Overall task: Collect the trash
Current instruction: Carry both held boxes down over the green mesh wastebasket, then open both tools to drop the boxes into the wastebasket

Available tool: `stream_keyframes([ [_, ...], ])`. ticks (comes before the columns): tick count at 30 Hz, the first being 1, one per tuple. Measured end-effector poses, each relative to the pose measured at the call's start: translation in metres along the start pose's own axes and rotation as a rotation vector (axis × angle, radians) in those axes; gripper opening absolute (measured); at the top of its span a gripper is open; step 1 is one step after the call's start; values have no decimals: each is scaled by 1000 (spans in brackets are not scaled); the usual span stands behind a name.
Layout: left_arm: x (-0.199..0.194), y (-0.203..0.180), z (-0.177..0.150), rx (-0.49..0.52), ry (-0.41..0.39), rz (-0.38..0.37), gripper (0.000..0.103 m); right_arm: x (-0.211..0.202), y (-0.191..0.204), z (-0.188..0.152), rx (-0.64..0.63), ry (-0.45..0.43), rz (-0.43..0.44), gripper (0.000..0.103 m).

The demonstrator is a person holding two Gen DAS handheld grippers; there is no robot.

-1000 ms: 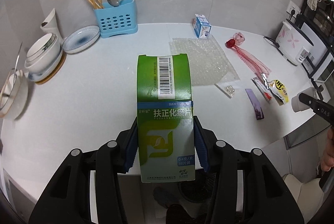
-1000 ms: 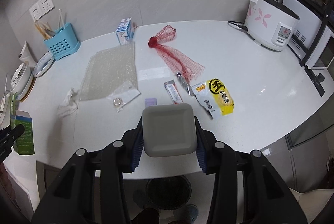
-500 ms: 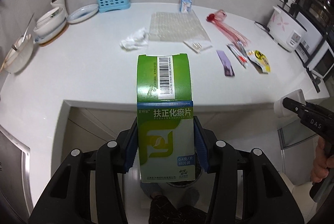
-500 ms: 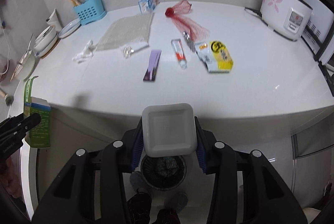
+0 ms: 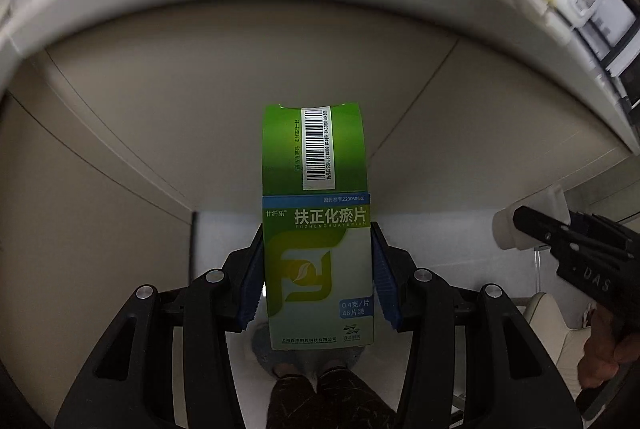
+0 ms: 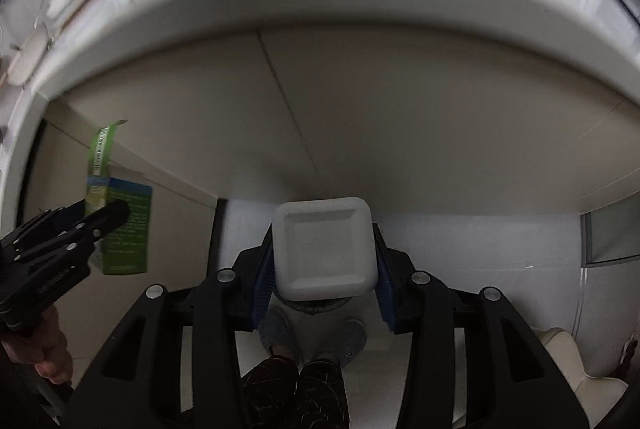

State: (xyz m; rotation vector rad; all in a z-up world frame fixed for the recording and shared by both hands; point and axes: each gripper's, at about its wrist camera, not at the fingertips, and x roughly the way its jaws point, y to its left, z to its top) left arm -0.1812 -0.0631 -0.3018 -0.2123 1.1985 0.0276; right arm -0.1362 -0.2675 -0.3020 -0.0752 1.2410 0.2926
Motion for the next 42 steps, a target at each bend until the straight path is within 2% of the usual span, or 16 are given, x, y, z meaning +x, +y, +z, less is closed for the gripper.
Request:
stream_keyframes([
  [4,92,9,-31,-24,76,-38,47,83,-1,-31,-19,30,18,40],
  [7,151,10,-46,11,75,-44,47,140,-4,-47,-24,35,13,40],
  [10,204,14,-57,0,90,-59,47,195,-11,-62,-14,52,-11,40],
  [15,275,14,-76,34,116,-46,47,267,-28,-83,43,93,-37,40],
  [21,348,9,-101,89,175,-45,47,329,-37,-106,84,135,-72,40],
  [24,369,8,-116,111,203,-59,47,351,-47,-118,94,143,-73,40],
  [28,399,15,-125,84,257,-61,47,373,-48,-124,101,154,-77,40],
  [34,411,30,-127,44,258,-77,47,383,-49,-133,89,167,-76,40],
  [36,407,30,-128,54,255,-82,51,384,-48,-132,78,164,-71,40],
  [40,399,25,-131,95,248,-77,66,382,-44,-132,70,165,-57,40],
  [42,395,23,-133,111,244,-75,67,382,-41,-131,66,164,-53,40],
])
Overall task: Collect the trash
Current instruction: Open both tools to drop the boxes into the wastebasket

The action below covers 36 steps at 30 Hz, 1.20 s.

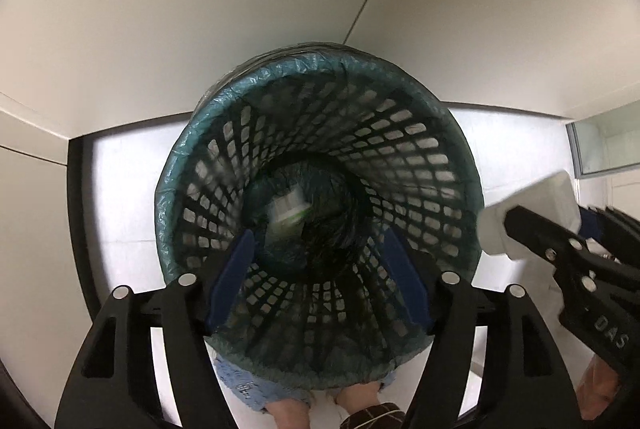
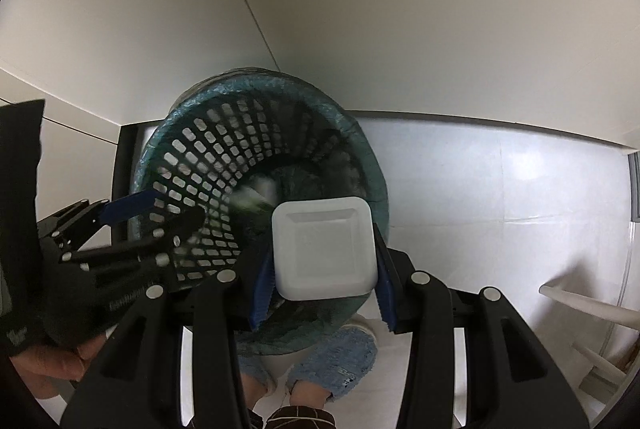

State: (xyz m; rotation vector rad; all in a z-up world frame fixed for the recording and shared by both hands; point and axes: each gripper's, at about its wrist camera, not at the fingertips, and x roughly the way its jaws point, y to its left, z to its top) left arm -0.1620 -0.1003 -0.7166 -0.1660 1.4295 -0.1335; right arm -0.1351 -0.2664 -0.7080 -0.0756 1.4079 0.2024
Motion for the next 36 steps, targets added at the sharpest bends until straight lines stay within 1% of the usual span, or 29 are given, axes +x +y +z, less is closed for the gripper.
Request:
stream_keyframes([
  [3,-7,-2,-4,25,9,15,67,1,3,1,-4,-1,7,40],
  [9,-12,1,-13,28,2,65,67,7,8,5,-14,0,22,41],
  [13,-16,10,-17,4,0,58,67,9,13,7,-22,3,38,42],
  [15,-19,14,-18,-9,-2,57,67,8,14,8,-22,-3,36,51],
  [17,-21,17,-19,-15,-3,55,67,8,15,9,-24,0,42,54],
  [19,-23,18,-19,-17,-5,56,68,6,16,8,-24,-1,41,60],
  [21,-26,19,-19,-21,-10,58,71,3,14,8,-13,1,38,66],
  [23,-30,18,-18,-22,-14,76,77,-2,12,7,0,-1,30,70],
  [24,-34,19,-18,-27,-17,82,78,-7,11,7,5,-6,24,74],
  [27,-47,20,-18,-43,-20,85,83,-23,8,5,24,-14,17,82],
  [30,-66,19,-19,-45,-27,100,89,-45,6,4,42,-18,18,87],
  [32,-82,19,-20,-44,-37,97,93,-62,6,5,48,-24,17,90],
  [34,-101,18,-19,-43,-37,82,94,-83,8,6,48,-32,5,94],
  [36,-121,18,-16,-44,-31,65,94,-104,10,8,45,-51,-26,95],
])
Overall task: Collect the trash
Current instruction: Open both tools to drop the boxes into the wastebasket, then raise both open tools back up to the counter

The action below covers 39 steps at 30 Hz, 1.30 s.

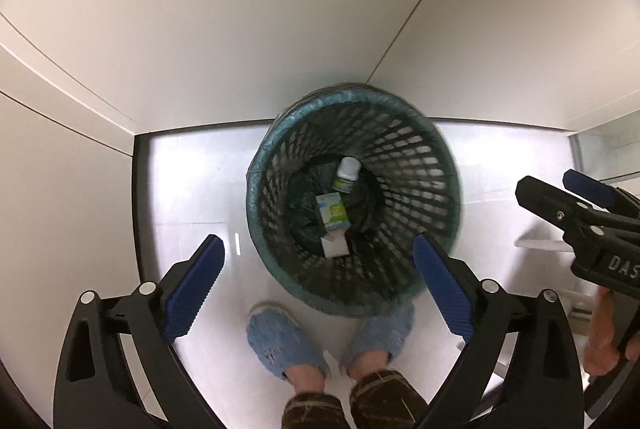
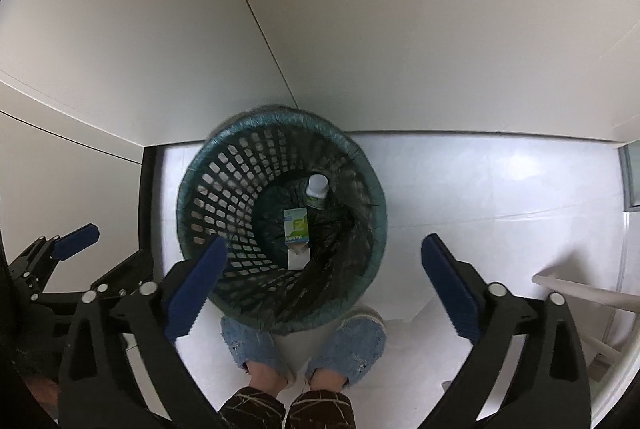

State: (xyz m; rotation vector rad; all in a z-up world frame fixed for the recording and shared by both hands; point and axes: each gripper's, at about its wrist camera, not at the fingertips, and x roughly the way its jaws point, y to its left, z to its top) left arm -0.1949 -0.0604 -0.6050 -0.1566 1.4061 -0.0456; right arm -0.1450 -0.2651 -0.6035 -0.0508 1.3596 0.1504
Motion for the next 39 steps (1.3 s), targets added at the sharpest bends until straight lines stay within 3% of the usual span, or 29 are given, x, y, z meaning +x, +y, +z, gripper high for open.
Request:
stream_keyframes([
  [14,-161,-3,23,39,-85,19,97,-176,14,31,-43,-141,-50,95],
  [18,-216,-2,32,54,-103,60,97,-228,18,38,-44,-172,-50,95],
  [27,-345,1,61,53,-222,52,97,-335,29,61,-63,-225,-65,95],
  [39,-449,10,88,3,-352,20,97,-452,33,95,-39,-341,-97,95],
])
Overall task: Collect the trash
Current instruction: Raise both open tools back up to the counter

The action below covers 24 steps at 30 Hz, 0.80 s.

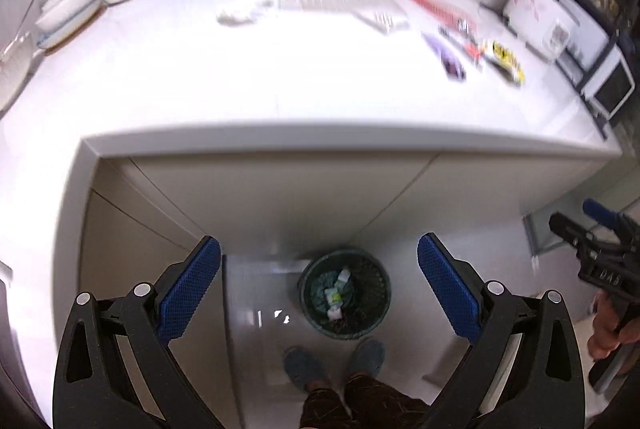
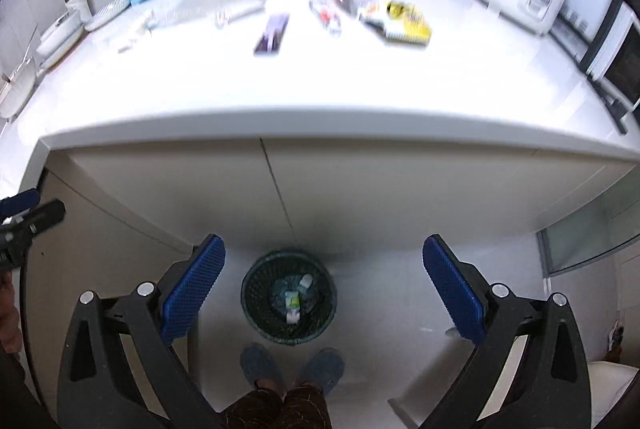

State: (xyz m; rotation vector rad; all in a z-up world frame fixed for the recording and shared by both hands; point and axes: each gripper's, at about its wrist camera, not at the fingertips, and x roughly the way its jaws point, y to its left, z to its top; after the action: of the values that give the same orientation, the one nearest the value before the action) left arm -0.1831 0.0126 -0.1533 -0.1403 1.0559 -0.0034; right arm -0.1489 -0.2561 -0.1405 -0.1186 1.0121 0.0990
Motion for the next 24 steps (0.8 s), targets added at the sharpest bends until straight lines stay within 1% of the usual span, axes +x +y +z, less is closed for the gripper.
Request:
stream_keyframes([
  [4,-26,3,29,-4,-49,32,97,-19,-1,16,26,-50,-3,95],
  [7,-47,11,55,-24,-82,26,97,-39,-4,35,40,-78,1,95],
  [11,-73,12,87,7,-145,54,97,-58,-6,62,42,-112,-21,95],
  [13,-80,13,100,1,-156,52,97,-61,-10,75,53,-116,-20,95],
  [17,-81,15,120,-1,-168,70,97,-56,-21,96,79,-109,-24,95],
  [20,-72,13,134,4,-157,82,97,-46,-30,111,86,-90,-34,95],
  [24,-55,15,155,-17,-143,102,97,-26,-42,135,80,-76,-30,95],
])
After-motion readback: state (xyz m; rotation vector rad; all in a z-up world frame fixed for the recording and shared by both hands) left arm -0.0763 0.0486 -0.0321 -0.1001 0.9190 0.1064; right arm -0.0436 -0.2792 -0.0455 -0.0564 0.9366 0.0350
